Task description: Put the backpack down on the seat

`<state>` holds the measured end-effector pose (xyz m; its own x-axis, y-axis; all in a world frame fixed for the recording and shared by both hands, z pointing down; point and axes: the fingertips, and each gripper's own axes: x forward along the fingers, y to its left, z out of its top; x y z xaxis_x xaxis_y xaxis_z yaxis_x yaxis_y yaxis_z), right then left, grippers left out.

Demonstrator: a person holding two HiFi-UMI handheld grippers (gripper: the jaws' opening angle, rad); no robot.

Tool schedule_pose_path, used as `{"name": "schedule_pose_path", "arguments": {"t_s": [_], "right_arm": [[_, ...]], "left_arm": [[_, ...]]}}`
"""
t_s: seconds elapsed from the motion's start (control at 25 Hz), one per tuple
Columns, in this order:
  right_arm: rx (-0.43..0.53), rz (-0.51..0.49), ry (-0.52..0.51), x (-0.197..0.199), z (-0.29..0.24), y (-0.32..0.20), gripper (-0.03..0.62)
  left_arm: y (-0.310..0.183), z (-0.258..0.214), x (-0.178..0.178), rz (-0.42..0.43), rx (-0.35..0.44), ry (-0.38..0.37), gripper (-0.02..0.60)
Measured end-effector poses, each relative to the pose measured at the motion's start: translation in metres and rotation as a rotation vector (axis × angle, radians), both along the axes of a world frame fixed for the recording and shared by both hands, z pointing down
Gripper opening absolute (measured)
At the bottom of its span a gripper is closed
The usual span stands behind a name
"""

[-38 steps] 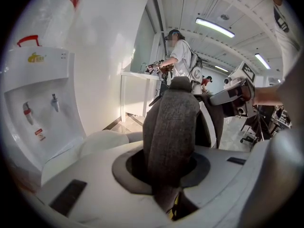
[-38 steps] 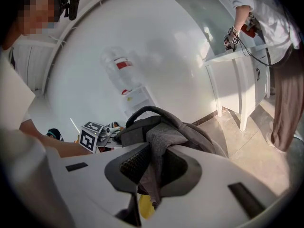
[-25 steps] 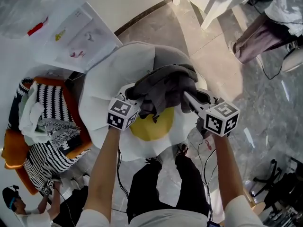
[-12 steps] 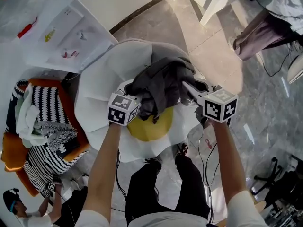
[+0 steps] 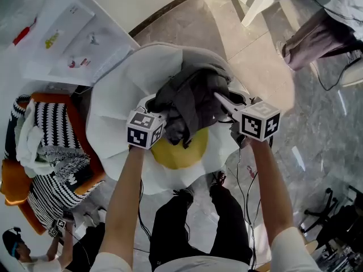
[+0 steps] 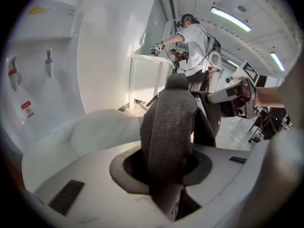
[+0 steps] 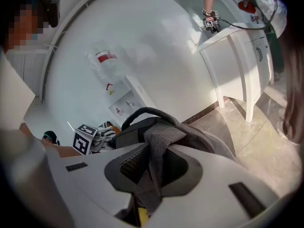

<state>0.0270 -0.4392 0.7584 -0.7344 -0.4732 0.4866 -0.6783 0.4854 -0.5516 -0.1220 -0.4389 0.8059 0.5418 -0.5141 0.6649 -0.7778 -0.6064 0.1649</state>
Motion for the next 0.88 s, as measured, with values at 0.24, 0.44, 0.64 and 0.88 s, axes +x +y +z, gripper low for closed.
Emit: {"name": "schedule_pose_path", "arguments": {"t_s": [0.24,0.44,0.64,0.88], "right_arm": [[0.041,-0.019,0.076,-0.005,0.015,-0.011,0.061],[0.06,-0.036,0.138,-0.005,0.025,-0.018,0.074],[0.113,0.021,0.292,0.009,0.03,-0.017,0.109],[0.067,0.03,0.296,0.019,0.039,0.001,0.127]], "left_arm": [[-0.014,0.007,-0.01,-0.036,0.011,-0.008,0.158],[-0.022,0.013,-0.015,-0.052,0.024,-0.011,0.173],[-0.031,0.024,-0.03,-0.089,0.031,-0.078,0.22],[-0.04,0.03,-0.042,-0.142,0.026,-0.11,0.258]]}}
